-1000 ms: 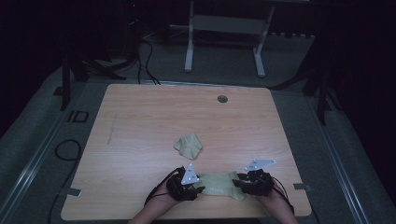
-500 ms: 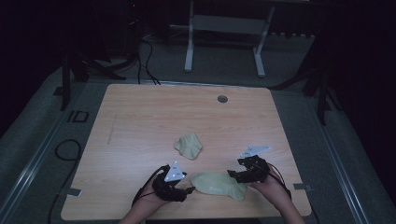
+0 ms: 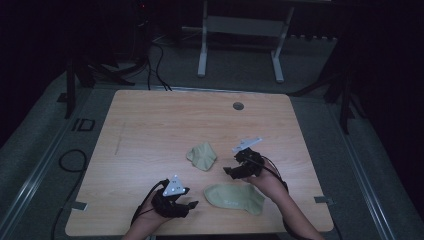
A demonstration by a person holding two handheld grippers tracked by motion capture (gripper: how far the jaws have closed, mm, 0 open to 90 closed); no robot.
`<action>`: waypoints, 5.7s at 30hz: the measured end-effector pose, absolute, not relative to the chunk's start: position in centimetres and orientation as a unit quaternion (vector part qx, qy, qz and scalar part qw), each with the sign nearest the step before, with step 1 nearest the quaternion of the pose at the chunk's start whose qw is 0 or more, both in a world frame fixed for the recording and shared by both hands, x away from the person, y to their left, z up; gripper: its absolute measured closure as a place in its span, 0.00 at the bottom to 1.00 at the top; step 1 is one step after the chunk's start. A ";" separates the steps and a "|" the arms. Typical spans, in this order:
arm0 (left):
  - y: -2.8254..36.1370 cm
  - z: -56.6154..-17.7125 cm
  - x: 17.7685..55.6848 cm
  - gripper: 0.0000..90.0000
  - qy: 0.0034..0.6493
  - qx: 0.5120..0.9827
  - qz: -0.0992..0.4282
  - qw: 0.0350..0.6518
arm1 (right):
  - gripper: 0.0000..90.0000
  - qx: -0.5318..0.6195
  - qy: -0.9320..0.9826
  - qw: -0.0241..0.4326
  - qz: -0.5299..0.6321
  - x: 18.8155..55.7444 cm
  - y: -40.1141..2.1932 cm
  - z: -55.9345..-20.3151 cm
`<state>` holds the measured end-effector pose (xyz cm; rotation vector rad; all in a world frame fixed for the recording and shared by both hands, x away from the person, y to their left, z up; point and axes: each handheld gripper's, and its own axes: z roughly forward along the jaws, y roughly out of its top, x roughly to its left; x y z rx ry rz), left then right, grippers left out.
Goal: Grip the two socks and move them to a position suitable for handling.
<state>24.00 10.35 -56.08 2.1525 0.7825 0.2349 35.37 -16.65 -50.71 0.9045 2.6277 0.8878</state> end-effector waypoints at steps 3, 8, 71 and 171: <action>10.7 -56.2 23.9 0.47 0.316 0.851 0.093 0.410 | 0.39 0.299 0.899 0.110 0.302 36.2 -14.6 -50.4; 11.0 -56.3 24.0 0.47 0.320 0.850 0.093 0.408 | 0.41 0.289 0.901 0.110 0.305 37.7 -11.3 -50.3; 11.0 -56.3 24.0 0.47 0.335 0.837 0.096 0.423 | 0.78 0.374 0.886 0.094 0.259 38.1 -15.2 -53.5; 2.0 -56.0 34.8 0.99 0.259 0.897 0.137 0.331 | 0.95 0.428 0.845 0.150 0.283 35.9 -25.4 -54.2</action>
